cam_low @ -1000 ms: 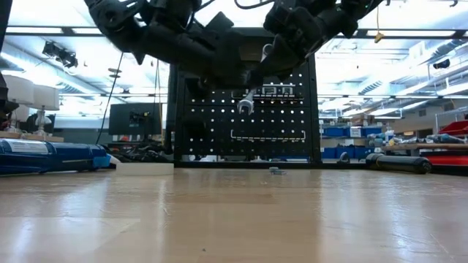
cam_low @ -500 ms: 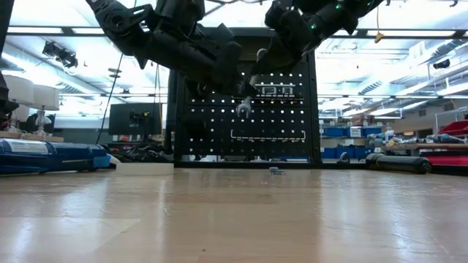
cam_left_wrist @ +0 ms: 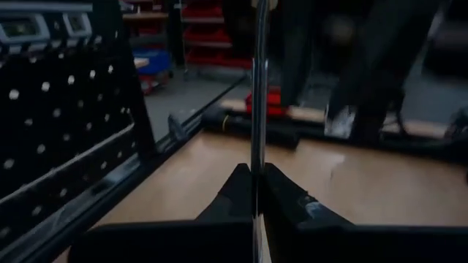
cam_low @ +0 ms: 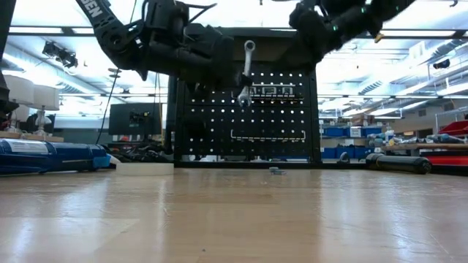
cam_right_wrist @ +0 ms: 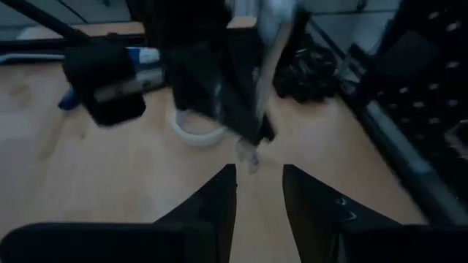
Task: Hang tools onto peg board
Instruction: Hang the bottom wrench on the peg board
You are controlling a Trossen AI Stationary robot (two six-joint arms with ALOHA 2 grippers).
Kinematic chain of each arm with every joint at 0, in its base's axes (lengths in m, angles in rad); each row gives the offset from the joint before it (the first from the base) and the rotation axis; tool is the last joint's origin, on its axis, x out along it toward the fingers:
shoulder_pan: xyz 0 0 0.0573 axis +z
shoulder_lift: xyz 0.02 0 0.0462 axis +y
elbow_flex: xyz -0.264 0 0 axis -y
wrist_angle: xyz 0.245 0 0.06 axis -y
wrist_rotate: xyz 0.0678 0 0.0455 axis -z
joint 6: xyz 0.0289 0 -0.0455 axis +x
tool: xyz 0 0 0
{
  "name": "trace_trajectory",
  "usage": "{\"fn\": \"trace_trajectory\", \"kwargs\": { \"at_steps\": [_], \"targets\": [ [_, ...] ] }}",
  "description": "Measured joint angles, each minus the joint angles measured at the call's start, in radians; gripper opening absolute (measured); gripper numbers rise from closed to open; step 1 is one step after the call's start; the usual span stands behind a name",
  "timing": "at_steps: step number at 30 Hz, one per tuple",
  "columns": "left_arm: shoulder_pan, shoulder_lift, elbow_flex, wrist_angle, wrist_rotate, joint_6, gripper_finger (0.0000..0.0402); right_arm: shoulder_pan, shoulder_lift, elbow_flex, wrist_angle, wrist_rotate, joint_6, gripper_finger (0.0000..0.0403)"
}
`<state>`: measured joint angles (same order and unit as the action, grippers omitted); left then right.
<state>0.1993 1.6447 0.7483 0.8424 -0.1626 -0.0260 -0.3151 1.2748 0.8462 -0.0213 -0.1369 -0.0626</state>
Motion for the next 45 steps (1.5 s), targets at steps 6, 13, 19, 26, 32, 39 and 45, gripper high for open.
{"fn": "trace_trajectory", "kwargs": {
  "at_steps": [6, 13, 19, 26, 32, 39, 45],
  "targets": [
    [0.0, 0.0, 0.0, 0.086, 0.036, -0.009, 0.0006, -0.03, 0.016, -0.164, 0.315, -0.095, 0.045, 0.0123],
    [0.003, -0.001, 0.0, 0.16, 0.146, -0.03, 0.0006, -0.034, 0.016, -0.267, 0.502, -0.14, 0.061, 0.0137],
    [0.003, -0.001, 0.0, 0.203, 0.184, -0.029, 0.0006, -0.025, 0.033, -0.253, 0.544, -0.17, 0.063, 0.0175],
    [0.003, -0.001, 0.001, 0.221, 0.184, -0.028, 0.0006, -0.019, 0.139, -0.23, 0.691, -0.167, 0.064, 0.0183],
    [0.003, -0.001, 0.001, 0.212, 0.175, -0.028, 0.0006, -0.019, 0.212, -0.228, 0.838, -0.184, 0.088, 0.0165],
    [0.004, -0.001, 0.002, 0.202, 0.159, -0.027, 0.0006, -0.015, 0.278, -0.177, 0.837, -0.211, 0.092, 0.0096],
    [0.004, -0.001, 0.002, 0.182, 0.153, -0.026, 0.0007, -0.022, 0.277, -0.169, 0.832, -0.217, 0.098, 0.0021]
  ]
}}
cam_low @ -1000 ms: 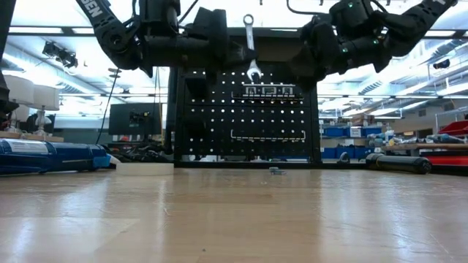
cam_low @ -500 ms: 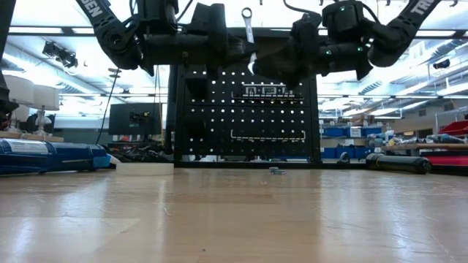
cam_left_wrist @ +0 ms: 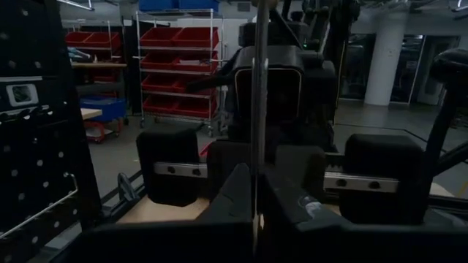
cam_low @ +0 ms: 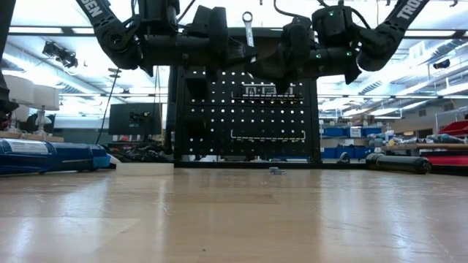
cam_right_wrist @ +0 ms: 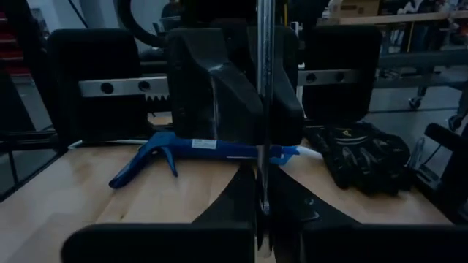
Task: Hang tools onto peg board
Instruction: Hang the bottom wrench on the peg board
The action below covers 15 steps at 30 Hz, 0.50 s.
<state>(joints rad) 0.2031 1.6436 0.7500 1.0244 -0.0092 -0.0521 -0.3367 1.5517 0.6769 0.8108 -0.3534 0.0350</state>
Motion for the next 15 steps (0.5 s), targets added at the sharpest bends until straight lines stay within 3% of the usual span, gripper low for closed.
{"fn": "trace_trajectory", "kwargs": {
  "at_steps": [4, 8, 12, 15],
  "targets": [
    [-0.001, 0.0, 0.002, -0.014, -0.067, -0.005, 0.0032, -0.016, 0.0, 0.0, -0.011, 0.001, 0.045, 0.0021],
    [0.0, 0.0, 0.001, -0.014, -0.1, 0.026, 0.0097, -0.034, -0.002, 0.0, -0.013, -0.007, 0.065, 0.0021],
    [0.0, -0.003, 0.001, -0.023, -0.22, 0.049, 0.0169, -0.071, -0.002, 0.0, -0.005, -0.011, 0.117, 0.0021],
    [0.001, -0.003, 0.0, -0.024, -0.3, 0.059, 0.0203, -0.116, -0.002, 0.0, 0.005, -0.007, 0.203, 0.0021]
  ]
}}
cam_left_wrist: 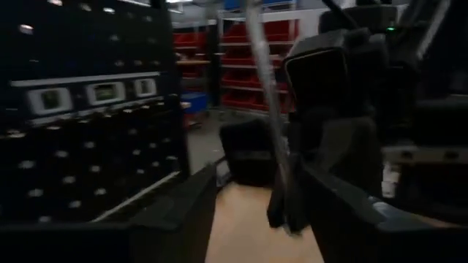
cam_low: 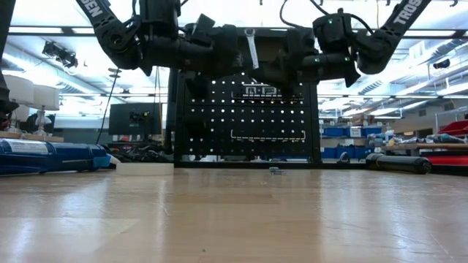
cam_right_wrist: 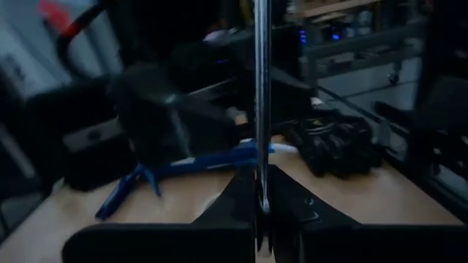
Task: Hang tools onto peg board
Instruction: Hang the bottom wrench on the peg board
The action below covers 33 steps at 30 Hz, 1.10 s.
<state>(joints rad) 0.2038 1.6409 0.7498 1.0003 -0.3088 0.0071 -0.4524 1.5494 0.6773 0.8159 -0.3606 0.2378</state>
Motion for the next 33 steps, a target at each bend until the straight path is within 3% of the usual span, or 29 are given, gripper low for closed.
{"fn": "trace_trajectory", "kwargs": {
  "at_steps": [13, 33],
  "targets": [
    [-0.032, -0.001, 0.0, -0.014, -0.028, 0.068, 0.0213, -0.238, 0.0, 0.0, -0.055, -0.002, 0.215, 0.0022],
    [-0.037, -0.001, 0.0, -0.028, -0.027, 0.067, 0.0213, -0.414, 0.002, 0.0, -0.213, -0.049, 0.29, 0.0023]
  ]
}}
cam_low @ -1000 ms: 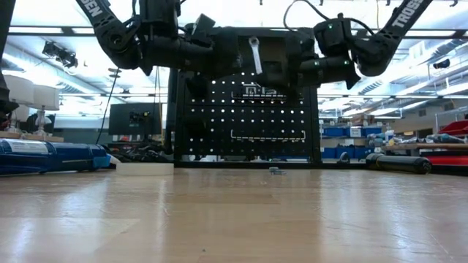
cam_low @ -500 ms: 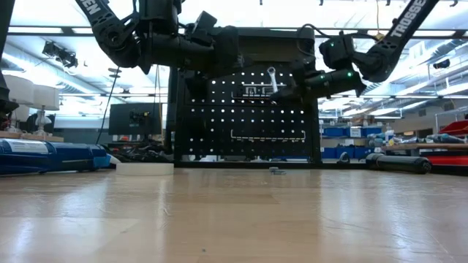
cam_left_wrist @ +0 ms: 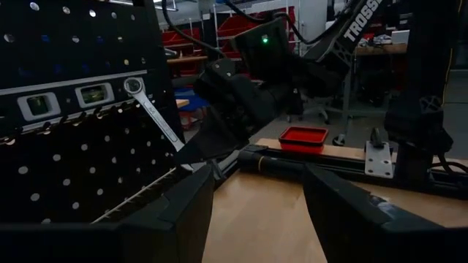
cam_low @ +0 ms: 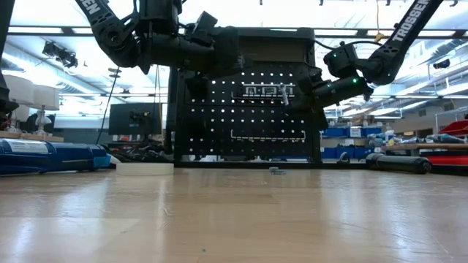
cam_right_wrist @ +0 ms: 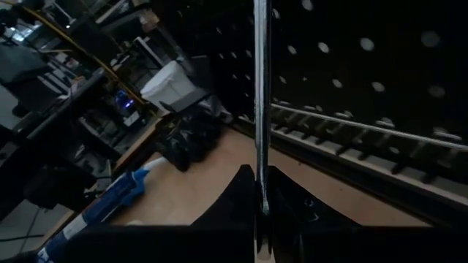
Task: Hang tools onto peg board
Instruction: Hang the bottom wrench on the peg board
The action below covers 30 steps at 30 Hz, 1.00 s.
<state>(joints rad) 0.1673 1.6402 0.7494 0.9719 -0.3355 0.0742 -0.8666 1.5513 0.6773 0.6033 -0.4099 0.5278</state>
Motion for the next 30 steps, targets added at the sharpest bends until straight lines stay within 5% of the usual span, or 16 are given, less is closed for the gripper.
{"fn": "trace_trajectory", "kwargs": {
  "at_steps": [30],
  "targets": [
    [0.0, 0.0, 0.0, 0.002, 0.0, 0.0, 0.0213, -0.04, 0.003, -0.001, -0.088, -0.056, 0.005, 0.0035]
  ]
}}
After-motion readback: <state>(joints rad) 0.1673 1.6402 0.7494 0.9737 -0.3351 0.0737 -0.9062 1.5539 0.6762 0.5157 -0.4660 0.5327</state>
